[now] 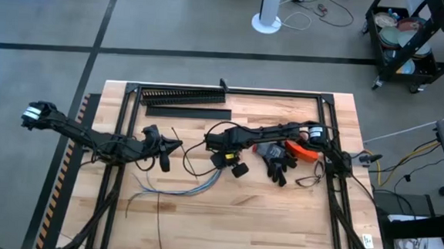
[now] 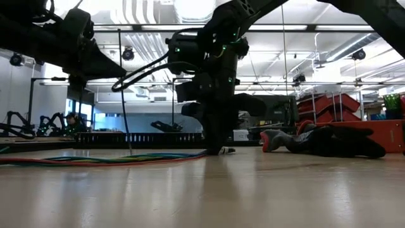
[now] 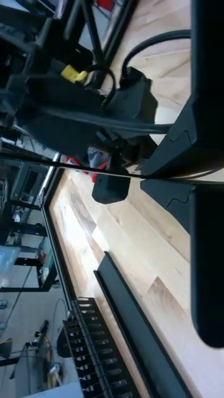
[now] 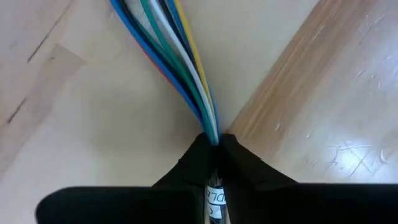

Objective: Ziptie cables
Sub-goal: Wrap the black zip tie on the cable

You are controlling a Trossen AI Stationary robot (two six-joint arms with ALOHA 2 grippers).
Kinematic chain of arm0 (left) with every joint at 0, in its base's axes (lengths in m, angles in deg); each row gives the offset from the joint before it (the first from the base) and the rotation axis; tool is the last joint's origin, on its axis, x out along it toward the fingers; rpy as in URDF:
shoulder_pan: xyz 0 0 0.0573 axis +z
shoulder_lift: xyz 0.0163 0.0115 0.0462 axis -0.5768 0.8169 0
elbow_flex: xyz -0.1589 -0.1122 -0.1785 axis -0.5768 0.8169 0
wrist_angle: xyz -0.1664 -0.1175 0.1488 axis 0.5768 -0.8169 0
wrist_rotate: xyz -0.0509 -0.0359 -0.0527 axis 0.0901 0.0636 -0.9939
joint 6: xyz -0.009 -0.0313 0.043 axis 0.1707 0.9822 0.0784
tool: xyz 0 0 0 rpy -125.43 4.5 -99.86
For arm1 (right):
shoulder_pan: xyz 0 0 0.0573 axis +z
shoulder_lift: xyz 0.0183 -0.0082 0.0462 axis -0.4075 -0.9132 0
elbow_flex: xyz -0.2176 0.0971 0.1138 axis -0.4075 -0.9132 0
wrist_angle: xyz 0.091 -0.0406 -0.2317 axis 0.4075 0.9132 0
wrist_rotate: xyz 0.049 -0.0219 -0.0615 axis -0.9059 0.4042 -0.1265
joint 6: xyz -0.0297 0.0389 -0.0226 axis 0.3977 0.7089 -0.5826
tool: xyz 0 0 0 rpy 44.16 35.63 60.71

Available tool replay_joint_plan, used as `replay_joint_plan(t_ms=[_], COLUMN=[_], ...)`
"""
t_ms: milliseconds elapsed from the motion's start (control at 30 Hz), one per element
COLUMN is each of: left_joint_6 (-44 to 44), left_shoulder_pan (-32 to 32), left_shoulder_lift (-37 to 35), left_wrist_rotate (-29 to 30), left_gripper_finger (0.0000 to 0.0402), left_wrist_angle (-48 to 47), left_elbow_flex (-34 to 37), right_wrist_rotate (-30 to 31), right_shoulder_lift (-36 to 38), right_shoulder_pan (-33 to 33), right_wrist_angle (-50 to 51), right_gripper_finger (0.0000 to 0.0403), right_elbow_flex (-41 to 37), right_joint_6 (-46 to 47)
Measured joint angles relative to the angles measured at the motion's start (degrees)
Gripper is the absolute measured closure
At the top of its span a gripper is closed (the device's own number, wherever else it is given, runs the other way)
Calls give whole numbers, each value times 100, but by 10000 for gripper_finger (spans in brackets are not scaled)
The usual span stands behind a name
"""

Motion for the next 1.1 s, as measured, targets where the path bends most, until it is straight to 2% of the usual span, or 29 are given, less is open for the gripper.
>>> replay_joint_plan(t_ms=[167,333,500,800,1100], left_joint_6=[278,588,774,1473,1411], left_shoulder_pan=[67,210,210,174,144], left_shoulder_lift=[22,180,648,2215,4219], left_wrist_rotate=[9,-30,-308,-650,-959], left_gripper_finger=[402,402,402,402,402], left_wrist_angle=[2,17,589,1737,3896], left_elbow_flex=[2,4,4,7,4], right_wrist_rotate=[-58,-28,226,1586,1871], right_shoulder_lift=[262,604,615,636,578], right_shoulder_pan=[327,646,827,843,828], right_wrist_angle=[242,378,358,-277,-789], right_gripper_finger=[390,397,398,399,400], right_elbow_flex=[-26,358,768,888,30], right_joint_6=[335,623,963,1315,1966])
